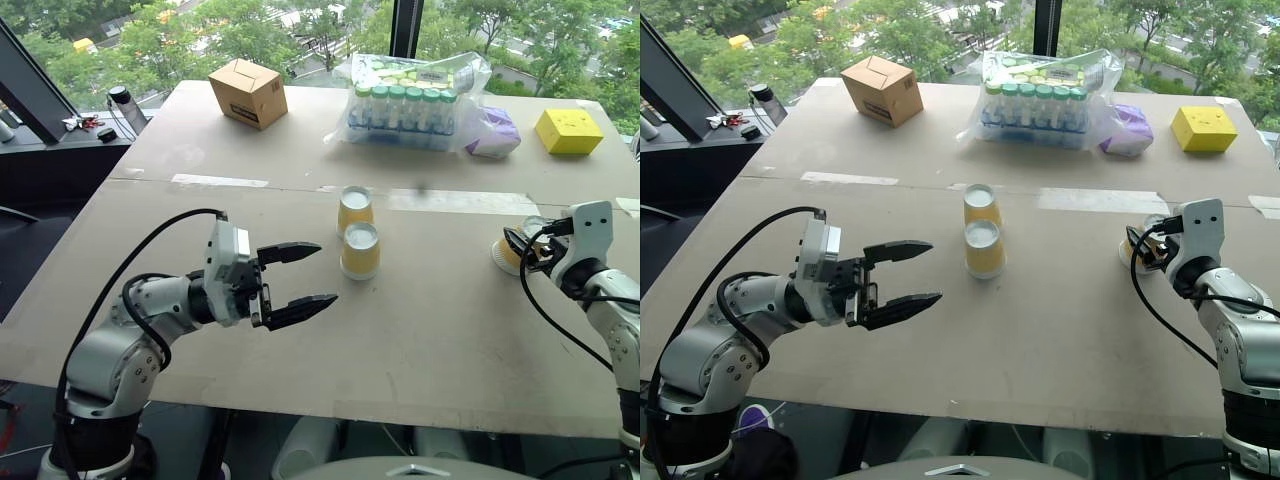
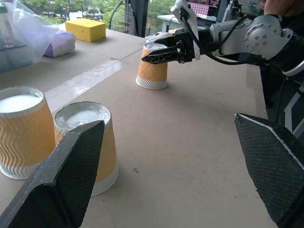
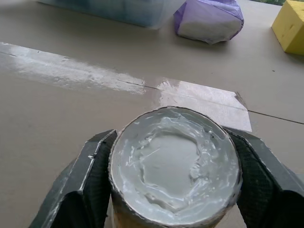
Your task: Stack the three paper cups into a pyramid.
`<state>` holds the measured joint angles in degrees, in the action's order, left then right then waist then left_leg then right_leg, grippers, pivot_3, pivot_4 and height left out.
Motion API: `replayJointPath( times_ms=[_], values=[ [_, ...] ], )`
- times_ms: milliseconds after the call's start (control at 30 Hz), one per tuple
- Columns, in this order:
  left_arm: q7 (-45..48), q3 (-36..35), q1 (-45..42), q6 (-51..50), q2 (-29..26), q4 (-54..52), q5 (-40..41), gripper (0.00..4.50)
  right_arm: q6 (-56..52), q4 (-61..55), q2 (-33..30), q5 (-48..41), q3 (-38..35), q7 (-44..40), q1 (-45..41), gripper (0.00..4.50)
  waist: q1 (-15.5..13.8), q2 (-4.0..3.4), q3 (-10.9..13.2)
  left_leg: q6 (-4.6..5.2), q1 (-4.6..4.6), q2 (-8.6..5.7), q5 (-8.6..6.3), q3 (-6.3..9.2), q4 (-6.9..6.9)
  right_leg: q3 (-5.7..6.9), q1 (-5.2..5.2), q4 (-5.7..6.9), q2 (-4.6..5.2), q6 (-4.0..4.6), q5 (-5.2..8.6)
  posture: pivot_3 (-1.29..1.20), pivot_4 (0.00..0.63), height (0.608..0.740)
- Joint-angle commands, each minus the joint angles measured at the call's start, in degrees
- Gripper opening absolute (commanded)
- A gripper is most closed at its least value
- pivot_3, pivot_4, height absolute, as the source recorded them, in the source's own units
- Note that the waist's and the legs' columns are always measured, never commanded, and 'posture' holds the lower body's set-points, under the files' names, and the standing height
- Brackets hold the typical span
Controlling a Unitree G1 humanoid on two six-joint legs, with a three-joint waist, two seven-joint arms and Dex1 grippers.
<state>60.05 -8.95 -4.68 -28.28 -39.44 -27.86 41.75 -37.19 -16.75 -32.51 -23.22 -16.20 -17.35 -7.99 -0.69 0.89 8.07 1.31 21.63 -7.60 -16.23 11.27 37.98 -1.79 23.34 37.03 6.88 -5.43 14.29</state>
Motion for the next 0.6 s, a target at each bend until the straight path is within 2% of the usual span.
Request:
replayJointPath(
  times_ms=[33, 200, 367, 600],
  values=[
    [0.15, -0.55, -0.64, 1.03, -0.65, -0.73, 0.38, 4.50, 1.83, -1.13, -0.05, 0.40, -1.57, -0.54, 0.05, 2.27, 0.00, 0.00, 0.00, 0.00, 0.00, 0.00, 0.00, 0.00, 0.00, 0.00, 0.00, 0.00, 0.00, 0.00, 0.00, 0.00, 0.150, 0.740],
    [-0.99, -1.38, -0.13, 3.80, 0.47, 0.01, -1.57, 4.50, 4.49, -3.47, -0.51, 0.16, -0.85, -3.38, 0.79, 2.27, 0.00, 0.00, 0.00, 0.00, 0.00, 0.00, 0.00, -0.01, -0.02, -0.01, 0.01, -0.01, 0.00, 0.00, 0.00, 0.00, 0.150, 0.740],
    [3.03, -3.23, 2.84, 6.13, -1.35, 2.11, -1.10, 4.50, 1.63, -12.06, -1.68, -5.34, 7.23, -12.35, -2.27, 2.27, 1.08, -0.06, 0.04, 0.00, -0.01, 0.05, 0.00, -0.08, -0.14, -0.10, 0.07, -0.02, -0.03, 0.00, 0.00, 0.00, 0.150, 0.740],
    [5.37, -5.36, 5.54, 5.95, -3.18, 2.09, 0.43, 4.50, -0.51, -8.34, -0.83, -3.36, 16.00, -14.68, -10.32, 2.27, 1.23, -0.05, 0.04, 0.00, 0.02, 0.08, 0.00, -0.03, -0.19, -0.04, 0.10, -0.15, -0.06, 0.01, 0.00, 0.00, 0.150, 0.740]
  ],
)
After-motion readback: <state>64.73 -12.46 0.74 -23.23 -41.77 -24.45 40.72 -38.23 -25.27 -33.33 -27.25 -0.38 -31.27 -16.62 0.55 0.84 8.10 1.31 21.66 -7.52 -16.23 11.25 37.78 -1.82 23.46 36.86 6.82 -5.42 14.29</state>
